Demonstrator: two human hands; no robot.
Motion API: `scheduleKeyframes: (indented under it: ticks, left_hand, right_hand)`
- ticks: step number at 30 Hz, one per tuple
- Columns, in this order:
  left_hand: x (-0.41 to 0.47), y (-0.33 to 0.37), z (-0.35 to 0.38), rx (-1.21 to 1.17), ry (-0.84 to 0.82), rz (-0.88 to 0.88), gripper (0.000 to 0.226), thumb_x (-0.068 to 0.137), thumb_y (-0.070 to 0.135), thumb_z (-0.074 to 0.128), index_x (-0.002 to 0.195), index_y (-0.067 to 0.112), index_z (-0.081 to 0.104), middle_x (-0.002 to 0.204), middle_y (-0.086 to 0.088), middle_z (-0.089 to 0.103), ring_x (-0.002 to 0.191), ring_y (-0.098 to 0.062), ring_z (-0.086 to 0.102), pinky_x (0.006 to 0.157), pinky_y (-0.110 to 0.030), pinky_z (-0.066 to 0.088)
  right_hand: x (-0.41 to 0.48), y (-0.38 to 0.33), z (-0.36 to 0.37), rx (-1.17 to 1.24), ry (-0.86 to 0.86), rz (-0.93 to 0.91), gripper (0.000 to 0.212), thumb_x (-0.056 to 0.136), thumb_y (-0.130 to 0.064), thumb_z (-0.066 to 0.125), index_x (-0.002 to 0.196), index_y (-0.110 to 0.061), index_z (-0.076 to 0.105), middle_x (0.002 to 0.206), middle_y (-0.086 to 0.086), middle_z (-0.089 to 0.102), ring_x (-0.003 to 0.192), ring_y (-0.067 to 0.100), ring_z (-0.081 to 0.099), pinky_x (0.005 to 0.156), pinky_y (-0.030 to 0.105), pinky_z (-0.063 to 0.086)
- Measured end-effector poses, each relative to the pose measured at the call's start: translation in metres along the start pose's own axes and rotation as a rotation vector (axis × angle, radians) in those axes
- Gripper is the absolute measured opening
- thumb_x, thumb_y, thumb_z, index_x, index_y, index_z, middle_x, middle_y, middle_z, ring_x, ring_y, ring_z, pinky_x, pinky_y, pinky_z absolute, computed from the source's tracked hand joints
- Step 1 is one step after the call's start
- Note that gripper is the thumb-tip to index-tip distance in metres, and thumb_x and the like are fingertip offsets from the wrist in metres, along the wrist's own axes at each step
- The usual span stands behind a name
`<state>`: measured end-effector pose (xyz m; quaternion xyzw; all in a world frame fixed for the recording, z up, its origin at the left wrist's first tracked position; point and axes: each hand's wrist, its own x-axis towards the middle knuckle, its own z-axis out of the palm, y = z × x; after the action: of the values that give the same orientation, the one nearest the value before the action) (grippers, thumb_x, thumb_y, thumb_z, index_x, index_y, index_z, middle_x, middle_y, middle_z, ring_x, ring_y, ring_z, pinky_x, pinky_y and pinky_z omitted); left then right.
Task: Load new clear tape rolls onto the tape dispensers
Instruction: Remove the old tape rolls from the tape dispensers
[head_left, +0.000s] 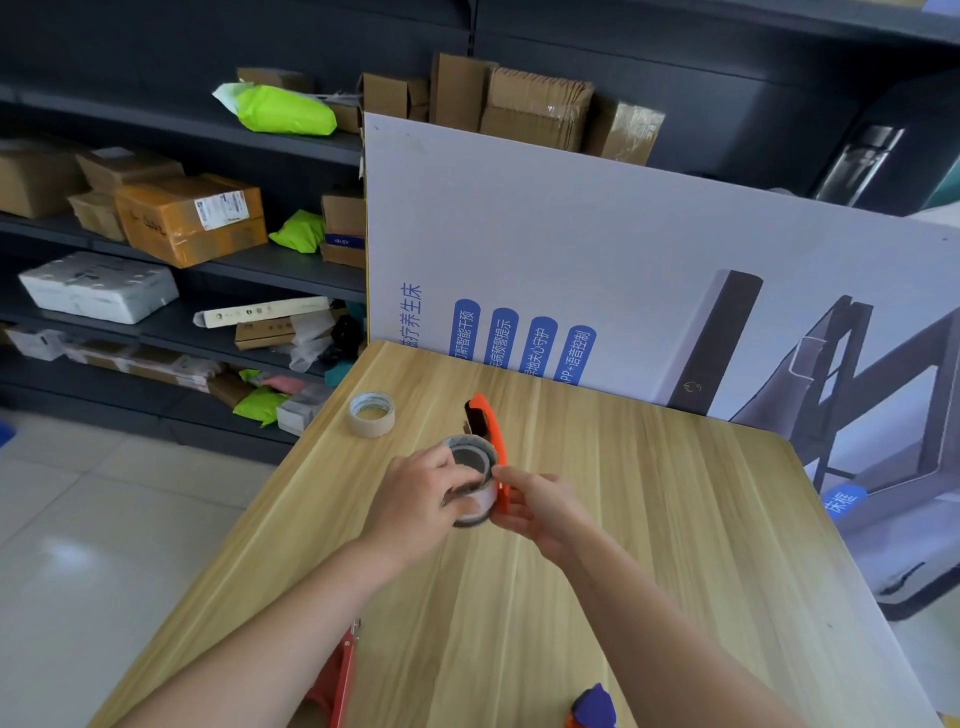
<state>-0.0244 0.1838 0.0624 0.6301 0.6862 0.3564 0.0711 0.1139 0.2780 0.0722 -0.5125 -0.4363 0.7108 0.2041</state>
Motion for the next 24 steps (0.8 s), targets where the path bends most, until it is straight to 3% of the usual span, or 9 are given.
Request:
scheduleKeyframes:
  ticks: [2,6,9,11,13,15,18,21,24]
  left_hand:
    - [0.004,0.0,0.0,0.019,0.081,0.024,0.013,0.076,0.02,0.073,0.09,0.021,0.075,0.073,0.016,0.045,0.07,-0.01,0.048,0.071,-0.04,0.046]
    - [0.009,-0.01,-0.001,-0.134,0.129,-0.155,0.002,0.083,0.017,0.066,0.083,0.018,0.068,0.076,0.017,0.055,0.079,-0.015,0.054,0.077,-0.036,0.045]
    - [0.012,-0.019,0.002,-0.189,0.042,-0.255,0.007,0.09,0.022,0.057,0.086,0.022,0.051,0.079,0.012,0.057,0.08,-0.019,0.054,0.064,-0.032,0.042]
    - [0.015,-0.018,0.006,-0.266,0.005,-0.304,0.008,0.093,0.02,0.052,0.089,0.016,0.046,0.075,0.005,0.055,0.065,-0.014,0.048,0.057,-0.028,0.034]
    - [0.02,-0.017,0.008,-0.362,0.027,-0.362,0.007,0.095,0.016,0.051,0.091,0.013,0.045,0.073,0.002,0.054,0.059,-0.013,0.042,0.056,-0.028,0.032]
    - [0.026,-0.023,0.011,-0.419,0.092,-0.432,0.004,0.094,0.016,0.052,0.095,0.014,0.049,0.081,0.001,0.06,0.066,-0.015,0.05,0.061,-0.029,0.037]
    - [0.033,-0.041,0.021,-0.345,0.152,-0.532,0.003,0.09,0.014,0.057,0.09,0.015,0.054,0.082,0.004,0.06,0.072,-0.013,0.054,0.062,-0.025,0.041]
    - [0.045,-0.065,0.04,-0.235,0.037,-0.623,0.013,0.083,0.007,0.055,0.075,0.017,0.052,0.072,0.006,0.055,0.063,-0.014,0.049,0.054,-0.026,0.035]
    - [0.057,-0.09,0.065,-0.126,-0.103,-0.67,0.012,0.081,0.005,0.052,0.075,0.015,0.054,0.072,0.004,0.056,0.066,-0.018,0.052,0.055,-0.03,0.038]
  right_hand:
    - [0.006,0.003,-0.004,0.05,0.02,0.008,0.022,0.081,-0.015,0.072,0.086,0.002,0.059,0.08,0.018,0.058,0.075,0.029,0.062,0.078,0.037,0.06]
    - [0.013,0.007,-0.02,0.123,0.094,0.011,0.043,0.078,-0.018,0.077,0.107,0.005,0.055,0.088,0.019,0.062,0.076,0.031,0.068,0.074,0.036,0.062]
    - [0.015,0.006,-0.022,0.097,0.094,-0.025,0.025,0.079,-0.015,0.076,0.089,0.002,0.06,0.077,0.012,0.058,0.07,0.024,0.063,0.085,0.036,0.059]
    - [0.018,0.007,-0.019,0.081,0.115,-0.046,0.017,0.079,-0.012,0.074,0.083,0.0,0.062,0.069,0.008,0.054,0.062,0.019,0.056,0.075,0.03,0.055]
    - [0.023,0.012,-0.018,0.066,0.143,-0.054,0.014,0.08,-0.011,0.071,0.078,-0.001,0.061,0.066,0.007,0.053,0.059,0.017,0.051,0.07,0.028,0.051]
    - [0.03,0.02,-0.021,0.06,0.181,-0.04,0.014,0.08,-0.012,0.072,0.079,-0.001,0.062,0.07,0.009,0.055,0.065,0.018,0.054,0.076,0.03,0.053]
    - [0.041,0.031,-0.026,0.044,0.225,-0.013,0.018,0.08,-0.013,0.072,0.085,0.002,0.064,0.075,0.009,0.059,0.07,0.019,0.056,0.078,0.032,0.053]
    - [0.052,0.042,-0.029,0.044,0.24,0.031,0.021,0.08,-0.013,0.072,0.09,0.005,0.065,0.083,0.013,0.065,0.075,0.022,0.062,0.085,0.038,0.056]
    - [0.064,0.055,-0.029,0.065,0.243,0.067,0.013,0.082,-0.009,0.07,0.086,0.002,0.064,0.09,0.016,0.069,0.079,0.024,0.068,0.083,0.036,0.057]
